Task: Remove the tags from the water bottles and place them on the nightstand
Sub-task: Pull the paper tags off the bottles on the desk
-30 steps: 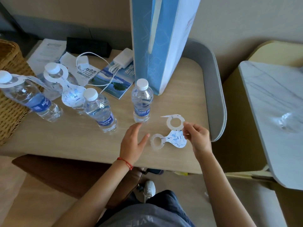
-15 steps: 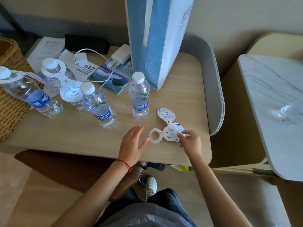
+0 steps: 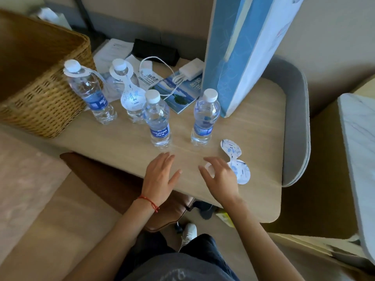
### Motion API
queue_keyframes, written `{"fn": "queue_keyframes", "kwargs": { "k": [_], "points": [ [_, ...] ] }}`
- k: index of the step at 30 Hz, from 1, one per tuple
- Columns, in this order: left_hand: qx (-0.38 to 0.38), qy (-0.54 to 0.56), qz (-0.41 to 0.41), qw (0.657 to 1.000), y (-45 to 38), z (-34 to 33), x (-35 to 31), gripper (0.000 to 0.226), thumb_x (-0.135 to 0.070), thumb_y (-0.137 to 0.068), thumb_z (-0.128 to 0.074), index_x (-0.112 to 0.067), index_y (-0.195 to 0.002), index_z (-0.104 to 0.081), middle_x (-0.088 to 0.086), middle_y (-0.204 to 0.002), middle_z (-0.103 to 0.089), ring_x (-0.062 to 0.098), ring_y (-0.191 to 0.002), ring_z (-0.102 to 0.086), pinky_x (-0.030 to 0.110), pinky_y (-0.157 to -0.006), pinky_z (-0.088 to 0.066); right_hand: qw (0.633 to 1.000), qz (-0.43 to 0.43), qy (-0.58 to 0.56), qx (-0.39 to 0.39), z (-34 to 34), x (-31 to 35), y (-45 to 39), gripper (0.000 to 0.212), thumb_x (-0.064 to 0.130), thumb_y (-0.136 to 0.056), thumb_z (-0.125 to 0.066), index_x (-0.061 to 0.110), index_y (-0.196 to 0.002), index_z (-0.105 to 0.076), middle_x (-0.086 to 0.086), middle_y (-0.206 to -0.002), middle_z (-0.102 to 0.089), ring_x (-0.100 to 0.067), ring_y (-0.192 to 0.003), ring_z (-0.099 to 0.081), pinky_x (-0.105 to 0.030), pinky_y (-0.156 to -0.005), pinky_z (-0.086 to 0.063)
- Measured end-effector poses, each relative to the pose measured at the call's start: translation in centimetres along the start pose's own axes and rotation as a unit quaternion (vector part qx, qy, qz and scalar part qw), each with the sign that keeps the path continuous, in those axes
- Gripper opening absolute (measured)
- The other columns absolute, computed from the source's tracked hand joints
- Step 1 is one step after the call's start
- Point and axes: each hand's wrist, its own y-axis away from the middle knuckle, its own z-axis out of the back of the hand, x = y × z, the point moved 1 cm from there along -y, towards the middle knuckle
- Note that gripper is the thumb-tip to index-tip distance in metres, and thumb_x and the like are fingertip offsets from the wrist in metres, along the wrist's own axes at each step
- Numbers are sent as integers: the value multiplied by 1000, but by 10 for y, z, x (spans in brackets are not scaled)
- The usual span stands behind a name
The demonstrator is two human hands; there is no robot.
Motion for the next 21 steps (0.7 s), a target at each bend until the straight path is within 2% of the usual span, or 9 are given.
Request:
{"fn": "queue_keyframes", "kwargs": {
  "k": [3, 6, 8, 11, 13, 18, 21],
  "points": [
    [-23, -11, 25, 999, 10, 18, 16, 44, -22, -84, -63, 3, -120, -53, 25, -124, -55, 40, -118, -50, 52, -99, -41, 989, 133, 58, -22, -11, 25, -2, 27, 23, -82, -68, 7, -104, -66, -9, -106, -68, -29, -96, -64, -39, -72, -53],
    [-51, -19, 46, 997, 18, 37, 35, 44, -22, -84, -63, 4, -119, -54, 25, -123, -56, 40, -117, -51, 51, -99, -42, 977, 189, 89, -29, -24, 48, -4, 27, 22, -78, -72, 7, -100, -68, -10, -102, -70, -27, -92, -67, -37, -63, -55],
    [-65, -23, 63, 996, 22, 50, 50, 45, -27, -85, -57, 3, -117, -55, 25, -121, -57, 41, -116, -52, 51, -98, -43, 973, 211, 90, -25, -36, 64, -6, 28, 22, -78, -72, 6, -100, -68, -11, -102, -69, -27, -93, -67, -37, -66, -56],
    [-74, -20, 74, 994, 26, 69, 74, 53, -39, -85, -44, 3, -115, -57, 25, -118, -59, 41, -114, -54, 51, -95, -43, 971, 221, 92, -23, -54, 89, -9, 29, 22, -77, -73, 6, -101, -68, -12, -103, -69, -28, -94, -67, -37, -69, -56],
    [-74, -19, 70, 995, 28, 82, 92, 54, -40, -86, -42, 2, -115, -57, 25, -118, -60, 40, -114, -54, 50, -95, -45, 972, 217, 91, -24, -66, 106, -10, 29, 22, -79, -71, 7, -103, -67, -11, -105, -69, -28, -95, -67, -38, -70, -57],
    [-81, -12, 54, 995, 30, 117, 141, 46, -30, -86, -58, 0, -121, -54, 24, -125, -56, 39, -121, -48, 50, -99, -42, 979, 185, 76, -46, -96, 152, -14, 29, 23, -82, -67, 6, -106, -65, -11, -107, -68, -29, -98, -65, -39, -72, -55],
    [-79, -11, 38, 996, 23, 139, 164, 46, -28, -86, -60, 0, -123, -52, 23, -128, -53, 37, -124, -46, 49, -100, -41, 984, 152, 64, -62, -111, 180, -19, 29, 24, -84, -66, 8, -108, -64, -9, -110, -67, -29, -100, -64, -40, -77, -53]
  ]
}}
